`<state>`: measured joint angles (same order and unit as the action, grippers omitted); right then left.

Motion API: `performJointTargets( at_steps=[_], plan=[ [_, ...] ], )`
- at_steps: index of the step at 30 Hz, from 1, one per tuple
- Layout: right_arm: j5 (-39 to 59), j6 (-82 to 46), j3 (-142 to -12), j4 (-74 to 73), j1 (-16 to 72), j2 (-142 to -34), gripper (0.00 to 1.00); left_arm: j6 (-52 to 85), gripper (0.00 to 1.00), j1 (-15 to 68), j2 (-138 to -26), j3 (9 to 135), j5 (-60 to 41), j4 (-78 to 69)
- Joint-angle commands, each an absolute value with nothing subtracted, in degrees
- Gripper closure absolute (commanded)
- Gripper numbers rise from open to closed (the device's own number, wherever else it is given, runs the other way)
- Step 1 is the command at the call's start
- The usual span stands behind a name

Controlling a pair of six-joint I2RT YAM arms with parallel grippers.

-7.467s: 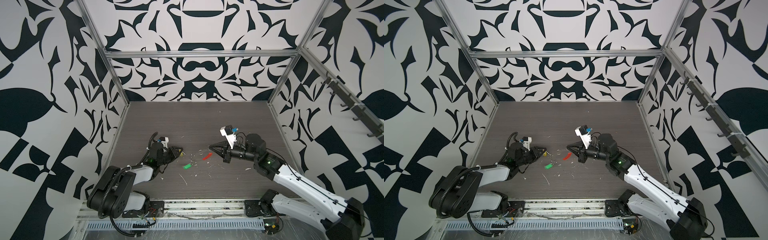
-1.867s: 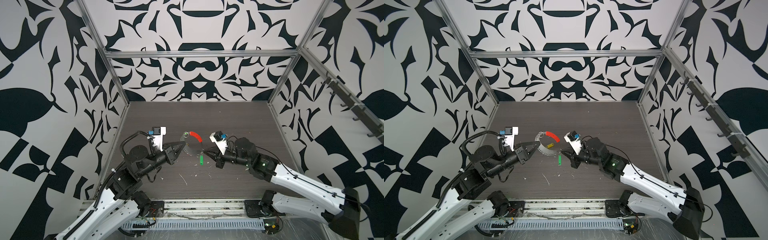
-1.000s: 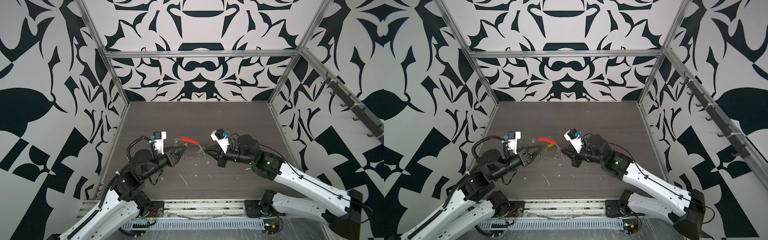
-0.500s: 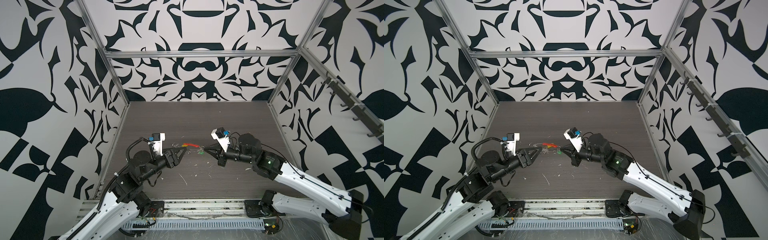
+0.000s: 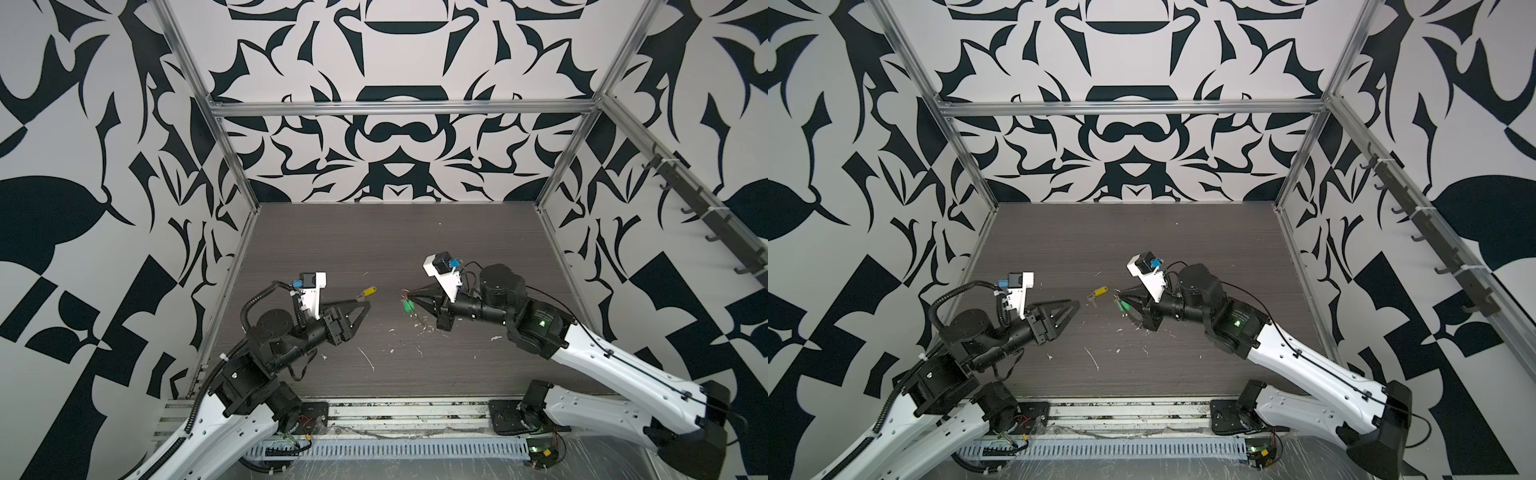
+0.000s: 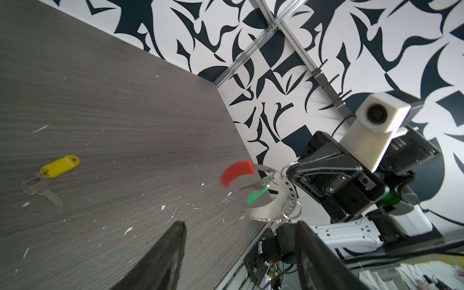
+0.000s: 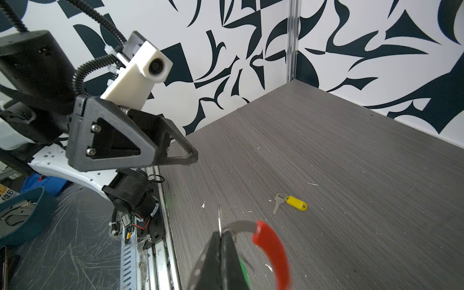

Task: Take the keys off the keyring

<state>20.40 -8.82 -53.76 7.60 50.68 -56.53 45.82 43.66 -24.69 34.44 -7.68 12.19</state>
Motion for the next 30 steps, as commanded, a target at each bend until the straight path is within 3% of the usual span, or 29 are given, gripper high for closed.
performJointTargets(
  at_steps=[1, 8, 18, 26, 30],
  plan=[
    [25.4, -6.8, -58.0, 6.9, 50.7, -56.1, 1.00, 41.6, 0.34, 43.6, -25.2, 34.6, -13.5, 8.5],
    [35.4, -5.9, -61.2, 10.4, 49.6, -59.2, 1.00, 34.7, 0.43, 43.5, -29.6, 37.5, -20.7, 6.2],
    [42.5, -5.4, -63.5, 15.0, 48.1, -60.5, 1.00, 30.9, 0.63, 43.6, -30.1, 37.2, -26.6, 2.2],
    [42.9, -5.3, -63.4, 16.6, 48.1, -61.6, 1.00, 30.1, 0.63, 43.6, -33.9, 38.5, -29.7, 1.2],
    [43.4, -6.3, -62.8, 15.2, 48.2, -61.9, 1.00, 29.8, 0.67, 43.6, -35.9, 39.3, -31.0, 0.9]
  ],
)
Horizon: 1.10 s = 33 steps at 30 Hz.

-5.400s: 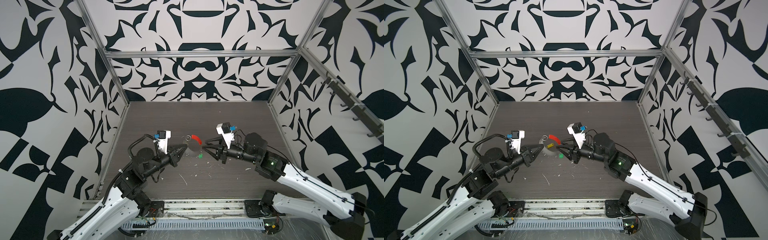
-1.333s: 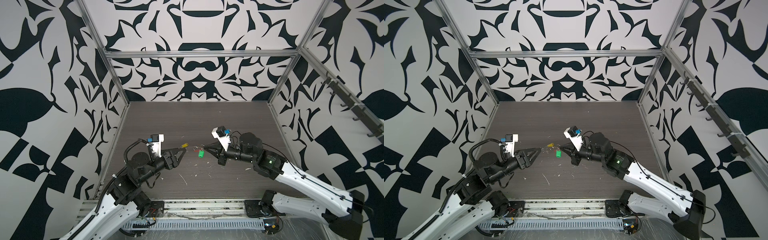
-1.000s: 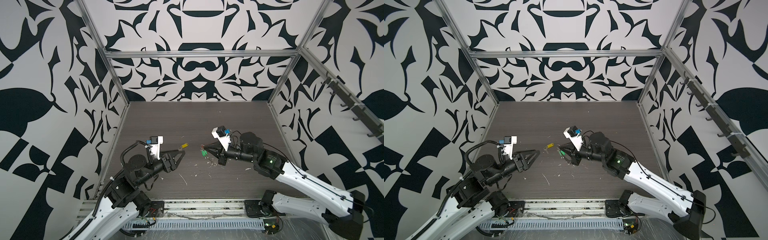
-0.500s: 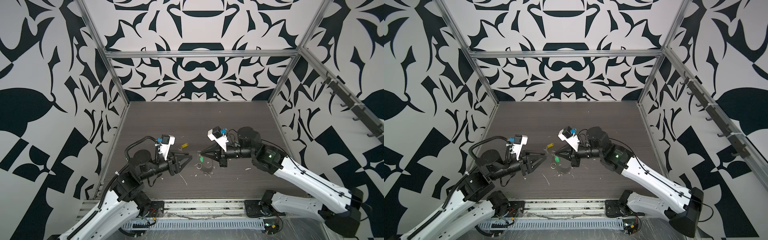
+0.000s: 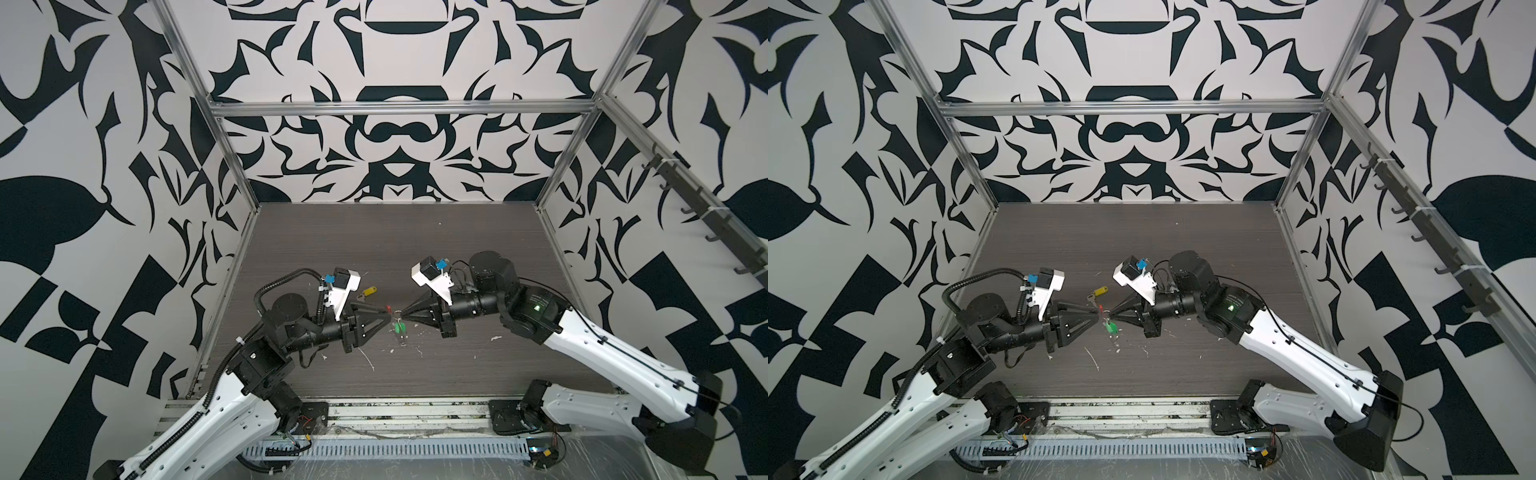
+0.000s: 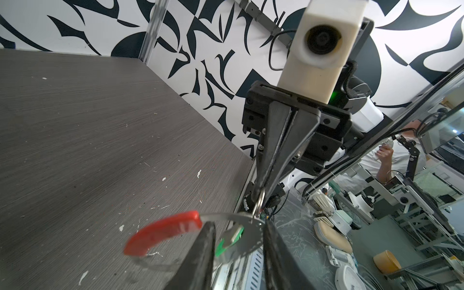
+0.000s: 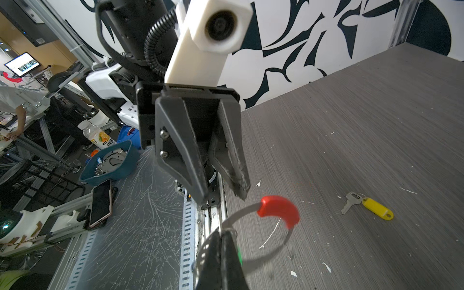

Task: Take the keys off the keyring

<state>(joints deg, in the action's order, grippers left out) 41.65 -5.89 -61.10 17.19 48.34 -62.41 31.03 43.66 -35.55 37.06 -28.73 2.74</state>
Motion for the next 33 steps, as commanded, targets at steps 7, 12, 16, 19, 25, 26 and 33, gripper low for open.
performJointTargets(
  at_steps=[7, 12, 16, 19, 25, 26, 33],
  plan=[
    [43.4, -6.8, -62.5, 14.8, 48.2, -62.1, 1.00, 30.0, 0.77, 43.6, -37.1, 39.5, -32.0, -0.6],
    [43.3, -7.0, -62.4, 14.5, 48.2, -62.6, 1.00, 30.6, 0.81, 43.6, -37.9, 39.5, -32.7, -1.3],
    [43.3, -7.2, -62.3, 14.2, 48.2, -62.9, 1.00, 30.8, 0.87, 43.6, -38.2, 39.4, -32.9, -2.0],
    [43.2, -7.4, -62.3, 14.0, 48.1, -63.1, 1.00, 30.8, 0.91, 43.6, -38.7, 39.4, -33.0, -2.4],
    [42.8, -8.3, -62.1, 13.0, 48.1, -63.4, 1.00, 32.0, 1.00, 43.6, -39.5, 38.7, -32.9, -4.9],
    [42.4, -8.7, -62.1, 12.6, 48.1, -63.3, 1.00, 32.4, 1.00, 43.6, -39.5, 38.3, -32.4, -5.5],
    [37.9, -12.8, -59.0, 5.4, 48.1, -60.1, 0.86, 35.9, 1.00, 43.6, -35.7, 32.8, -26.3, -15.3]
  ],
)
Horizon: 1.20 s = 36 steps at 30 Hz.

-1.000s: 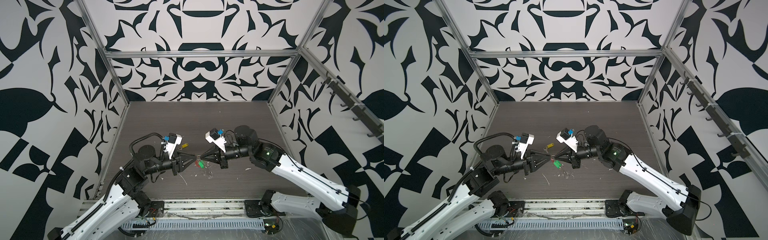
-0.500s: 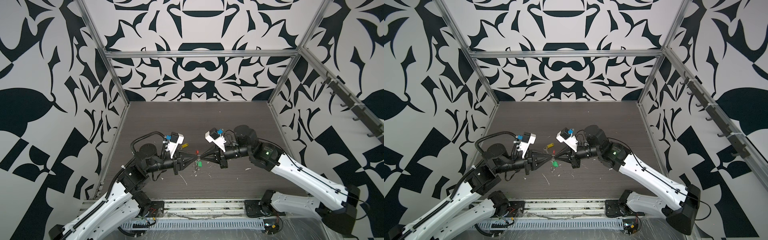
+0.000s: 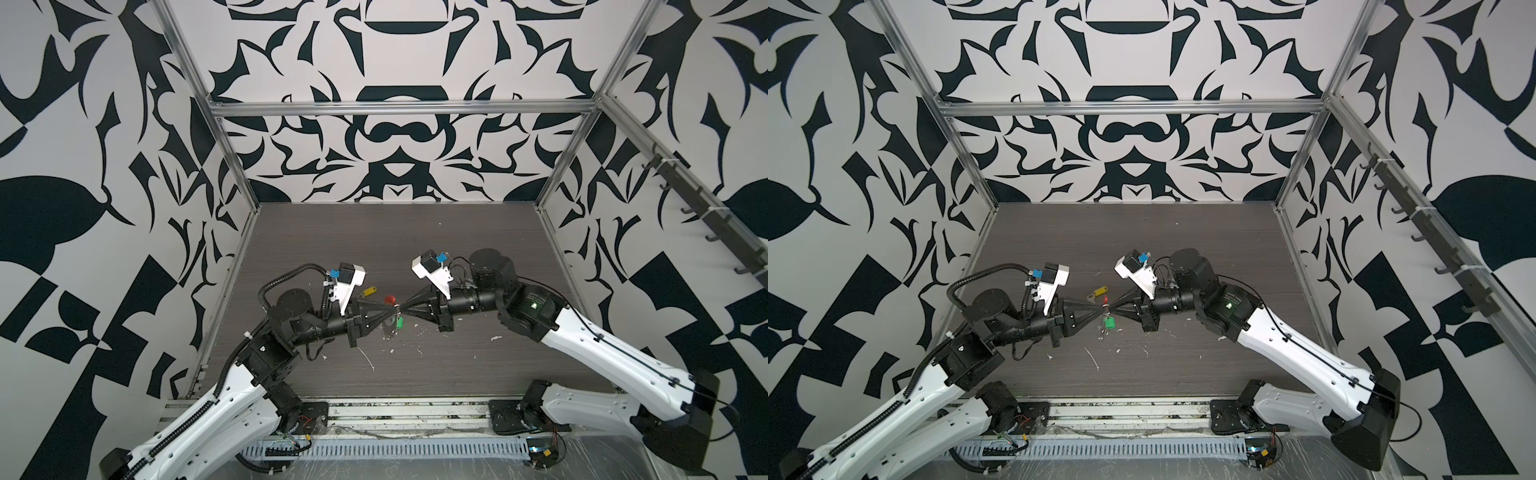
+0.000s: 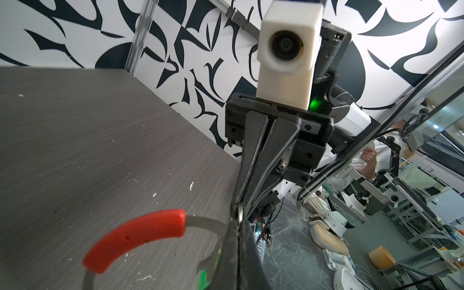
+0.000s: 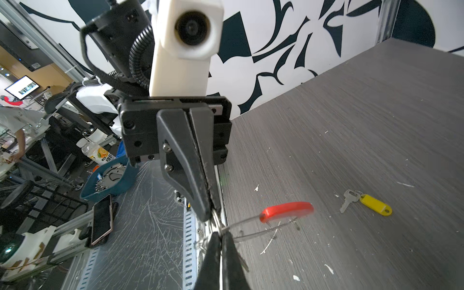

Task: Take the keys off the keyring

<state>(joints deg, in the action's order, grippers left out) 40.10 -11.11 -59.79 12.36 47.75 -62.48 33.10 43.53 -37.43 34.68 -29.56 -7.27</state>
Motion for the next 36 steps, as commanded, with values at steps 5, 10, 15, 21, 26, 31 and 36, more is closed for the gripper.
performJointTargets(
  at_steps=[5, 10, 15, 21, 26, 31, 36],
  plan=[
    [34.2, -17.3, -55.3, -3.2, 48.2, -56.1, 0.73, 37.0, 1.00, 43.6, -32.1, 30.1, -22.0, -19.8],
    [30.3, -22.0, -50.7, -11.9, 48.2, -53.3, 0.65, 37.6, 1.00, 43.6, -30.3, 29.2, -20.6, -21.8],
    [29.9, -27.9, -46.8, -22.3, 48.2, -53.8, 0.64, 38.6, 1.00, 43.6, -29.4, 28.0, -20.1, -24.4],
    [31.6, -31.3, -45.6, -29.6, 48.5, -56.3, 0.64, 39.4, 1.00, 43.6, -29.3, 27.4, -21.0, -26.3],
    [34.9, -34.1, -46.0, -36.0, 49.9, -59.9, 0.64, 39.7, 1.00, 43.6, -29.2, 27.0, -20.7, -27.4],
    [36.0, -34.2, -47.1, -36.7, 51.5, -61.9, 0.64, 39.7, 1.00, 43.6, -29.1, 27.0, -20.7, -27.4],
    [36.7, -34.6, -47.3, -37.4, 52.3, -62.7, 0.66, 39.6, 1.00, 43.6, -28.7, 26.6, -20.1, -27.3]
  ],
)
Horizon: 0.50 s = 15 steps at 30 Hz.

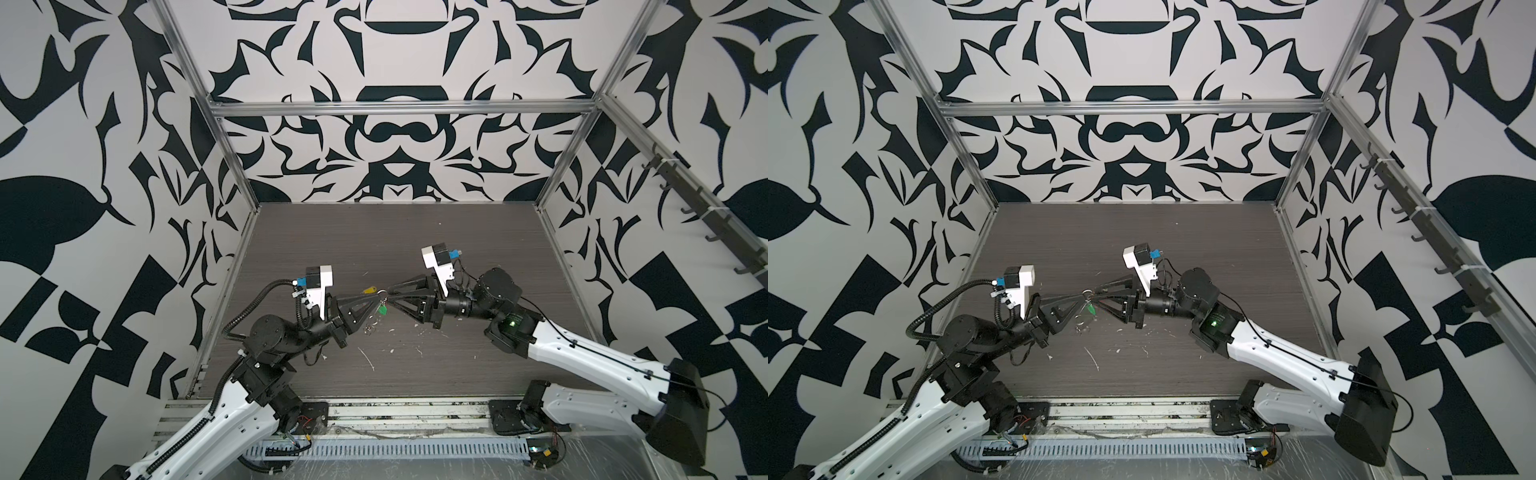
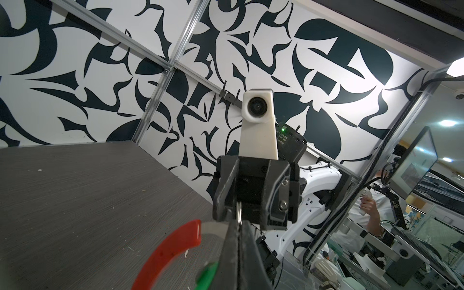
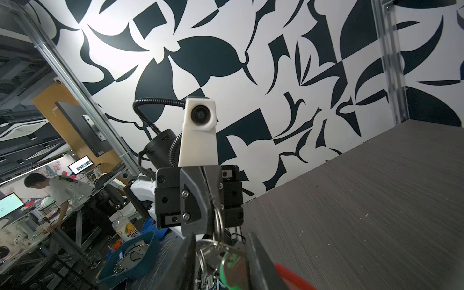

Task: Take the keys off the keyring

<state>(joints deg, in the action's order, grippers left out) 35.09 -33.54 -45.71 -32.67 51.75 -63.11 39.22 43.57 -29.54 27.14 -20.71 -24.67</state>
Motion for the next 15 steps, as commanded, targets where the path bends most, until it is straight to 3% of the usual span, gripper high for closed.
performJointTargets(
  at_steps=[1, 10, 15],
  plan=[
    [36.8, -34.7, -47.3, -37.3, 52.3, -62.7, 0.66, 39.6, 1.00, 43.6, -28.7, 26.7, -20.1, -27.3],
    [37.4, -34.7, -47.9, -37.1, 52.4, -63.6, 0.80, 39.6, 1.00, 43.6, -28.3, 26.6, -19.8, -27.0],
    [37.2, -34.3, -48.3, -36.2, 52.5, -63.6, 0.96, 39.7, 1.00, 43.6, -28.8, 26.7, -19.9, -27.0]
  ],
)
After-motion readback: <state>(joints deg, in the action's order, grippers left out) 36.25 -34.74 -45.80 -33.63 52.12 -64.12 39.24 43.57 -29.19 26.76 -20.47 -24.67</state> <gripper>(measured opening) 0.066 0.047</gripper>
